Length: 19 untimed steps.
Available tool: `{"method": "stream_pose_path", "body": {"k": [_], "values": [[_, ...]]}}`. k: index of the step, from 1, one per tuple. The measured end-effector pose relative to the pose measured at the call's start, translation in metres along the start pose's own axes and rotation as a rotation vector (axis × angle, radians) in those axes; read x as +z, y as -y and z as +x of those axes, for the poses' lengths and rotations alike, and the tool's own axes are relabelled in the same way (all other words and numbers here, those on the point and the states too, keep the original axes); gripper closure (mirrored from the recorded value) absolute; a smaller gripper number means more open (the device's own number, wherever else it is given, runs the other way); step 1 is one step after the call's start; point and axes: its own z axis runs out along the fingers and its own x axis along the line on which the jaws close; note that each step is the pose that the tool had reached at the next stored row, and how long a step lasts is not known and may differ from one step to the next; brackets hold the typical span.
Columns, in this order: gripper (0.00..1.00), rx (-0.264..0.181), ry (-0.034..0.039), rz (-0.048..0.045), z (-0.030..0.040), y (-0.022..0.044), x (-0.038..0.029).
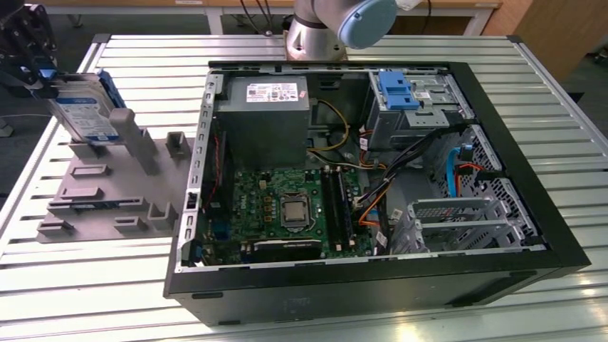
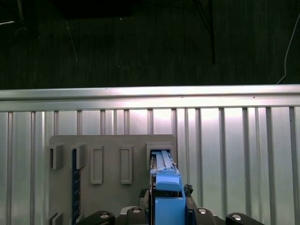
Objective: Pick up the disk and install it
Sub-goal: 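Pick up the disk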
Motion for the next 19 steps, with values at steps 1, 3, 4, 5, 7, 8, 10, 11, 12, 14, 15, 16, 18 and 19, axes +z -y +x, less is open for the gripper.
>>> {"method": "stream_pose_path", "body": {"k": [1,3,4,5,7,8,10,11,12,14,15,16,18,19], "values": [[0.64,0.0,0.0,0.0,0.0,0.0,-0.0003],[0.64,0.0,0.0,0.0,0.0,0.0,-0.0009],[0.64,0.0,0.0,0.0,0.0,0.0,-0.0013],[0.64,0.0,-0.0001,-0.0001,0.0,0.0,-0.0016],[0.64,0.0,0.0,-0.0001,0.0,0.0,-0.0023],[0.64,0.0,0.0,-0.0001,-0.0001,-0.0001,-0.0026],[0.64,0.0,0.0,0.0,0.0,0.0,-0.0033],[0.64,0.0,0.0,-0.0001,-0.0001,-0.0001,-0.0037],[0.64,0.0,-0.0001,-0.0001,-0.0001,-0.0001,-0.0041],[0.64,0.0,0.0,-0.0001,-0.0001,-0.0001,-0.0047],[0.64,0.0,0.0,0.0,-0.0001,-0.0001,-0.005],[0.64,0.0,0.0,0.0,-0.0001,-0.0001,-0.0053],[0.64,0.0,-0.0001,-0.0001,-0.0001,-0.0001,-0.006],[0.64,0.0,0.0,0.0,-0.0001,-0.0001,-0.0063]]}}
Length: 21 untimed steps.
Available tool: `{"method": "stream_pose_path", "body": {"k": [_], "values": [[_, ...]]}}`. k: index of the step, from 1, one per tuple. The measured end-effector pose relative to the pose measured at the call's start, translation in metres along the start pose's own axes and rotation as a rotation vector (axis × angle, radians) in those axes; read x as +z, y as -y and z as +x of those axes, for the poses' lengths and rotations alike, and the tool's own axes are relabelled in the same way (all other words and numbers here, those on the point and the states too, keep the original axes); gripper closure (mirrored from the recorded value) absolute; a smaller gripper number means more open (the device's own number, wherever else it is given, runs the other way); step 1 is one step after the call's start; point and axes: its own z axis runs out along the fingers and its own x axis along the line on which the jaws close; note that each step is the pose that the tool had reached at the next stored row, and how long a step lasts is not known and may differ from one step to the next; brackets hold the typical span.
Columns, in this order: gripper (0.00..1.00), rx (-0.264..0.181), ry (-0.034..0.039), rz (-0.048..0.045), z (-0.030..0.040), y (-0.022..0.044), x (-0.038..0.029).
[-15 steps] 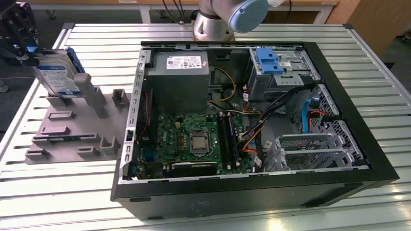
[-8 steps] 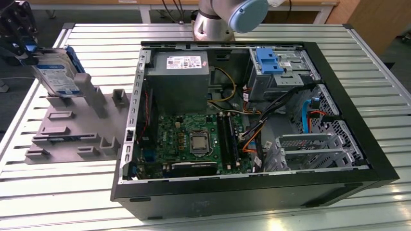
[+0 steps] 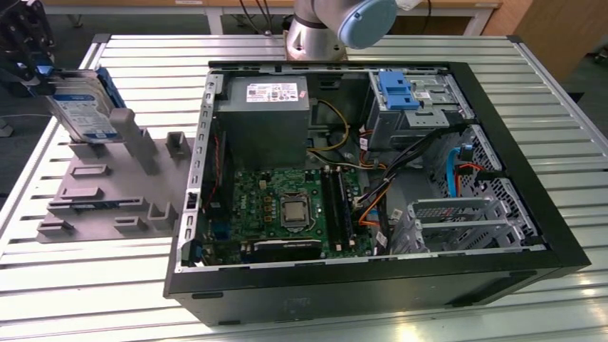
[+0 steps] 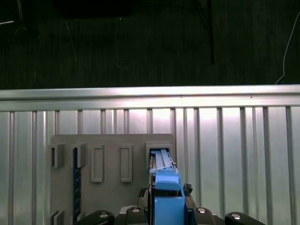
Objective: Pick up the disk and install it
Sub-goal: 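Pick up the disk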
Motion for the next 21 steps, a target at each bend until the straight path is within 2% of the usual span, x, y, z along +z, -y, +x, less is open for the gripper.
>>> {"method": "stream_pose_path", "body": {"k": [21], "values": [[0.64,0.0,0.0,0.0,-0.0001,-0.0001,-0.007]]}}
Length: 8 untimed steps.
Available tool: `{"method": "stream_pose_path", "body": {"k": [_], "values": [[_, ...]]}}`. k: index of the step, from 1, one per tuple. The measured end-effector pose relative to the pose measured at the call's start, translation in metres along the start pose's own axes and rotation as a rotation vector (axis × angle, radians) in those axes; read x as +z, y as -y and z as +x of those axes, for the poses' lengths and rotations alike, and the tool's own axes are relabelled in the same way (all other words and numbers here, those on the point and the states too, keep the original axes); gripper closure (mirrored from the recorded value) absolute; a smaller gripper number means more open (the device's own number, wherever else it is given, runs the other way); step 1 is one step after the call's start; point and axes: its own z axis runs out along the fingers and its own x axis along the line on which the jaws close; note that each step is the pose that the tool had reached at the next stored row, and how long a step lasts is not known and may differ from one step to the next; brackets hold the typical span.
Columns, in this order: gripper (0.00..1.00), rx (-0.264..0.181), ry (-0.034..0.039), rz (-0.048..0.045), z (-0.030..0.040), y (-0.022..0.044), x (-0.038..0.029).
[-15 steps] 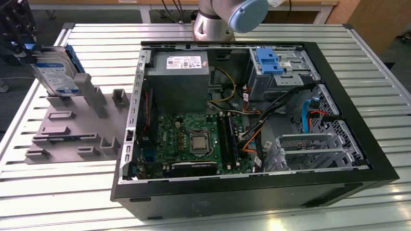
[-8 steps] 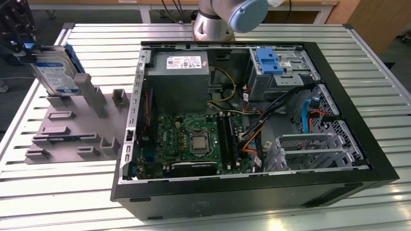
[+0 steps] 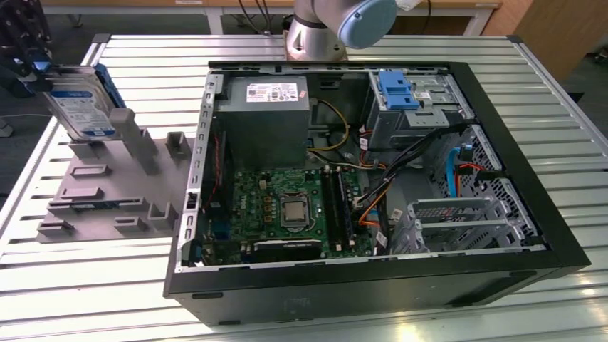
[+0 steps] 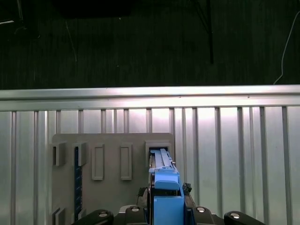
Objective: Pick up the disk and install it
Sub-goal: 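Pick up the disk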
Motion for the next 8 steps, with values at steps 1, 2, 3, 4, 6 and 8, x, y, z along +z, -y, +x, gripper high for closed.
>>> {"method": "stream_pose_path", "body": {"k": [1,2,3,4,6,8], "values": [[0.64,0.0,0.0,0.0,0.0,0.0,-0.0004],[0.64,0.0,0.0,0.0001,0.0,0.0,-0.0007],[0.64,0.0,0.0,-0.0001,0.0,0.0,-0.0012],[0.64,0.0,0.0,0.0,0.0,0.0,-0.0015],[0.64,0.0,0.0,0.0,0.0,0.0,-0.0019],[0.64,0.0,0.0,0.0,0.0,0.0,-0.0024]]}}
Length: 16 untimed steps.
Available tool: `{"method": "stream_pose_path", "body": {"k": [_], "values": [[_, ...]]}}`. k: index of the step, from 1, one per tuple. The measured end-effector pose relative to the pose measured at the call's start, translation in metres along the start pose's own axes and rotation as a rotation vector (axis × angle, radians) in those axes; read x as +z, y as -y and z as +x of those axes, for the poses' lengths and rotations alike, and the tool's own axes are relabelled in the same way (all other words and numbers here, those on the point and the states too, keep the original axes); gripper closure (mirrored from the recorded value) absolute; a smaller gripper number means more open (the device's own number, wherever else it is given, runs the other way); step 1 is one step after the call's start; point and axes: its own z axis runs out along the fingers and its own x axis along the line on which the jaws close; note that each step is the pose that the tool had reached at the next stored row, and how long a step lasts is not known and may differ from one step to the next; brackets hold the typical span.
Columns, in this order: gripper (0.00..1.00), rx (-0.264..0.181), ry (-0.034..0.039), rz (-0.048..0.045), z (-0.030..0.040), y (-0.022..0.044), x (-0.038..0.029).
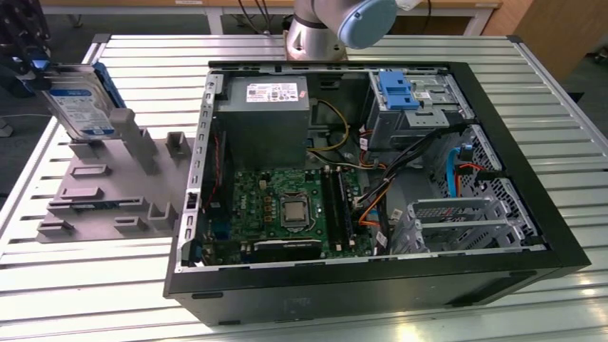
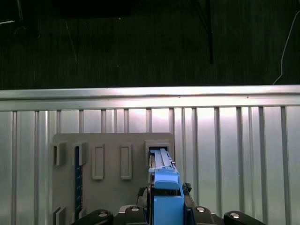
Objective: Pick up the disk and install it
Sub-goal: 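Pick up the disk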
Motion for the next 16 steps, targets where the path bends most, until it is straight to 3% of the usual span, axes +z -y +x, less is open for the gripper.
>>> {"method": "stream_pose_path", "body": {"k": [16], "values": [[0.64,0.0,0.0,0.0,0.0,-0.0001,-0.0032]]}}
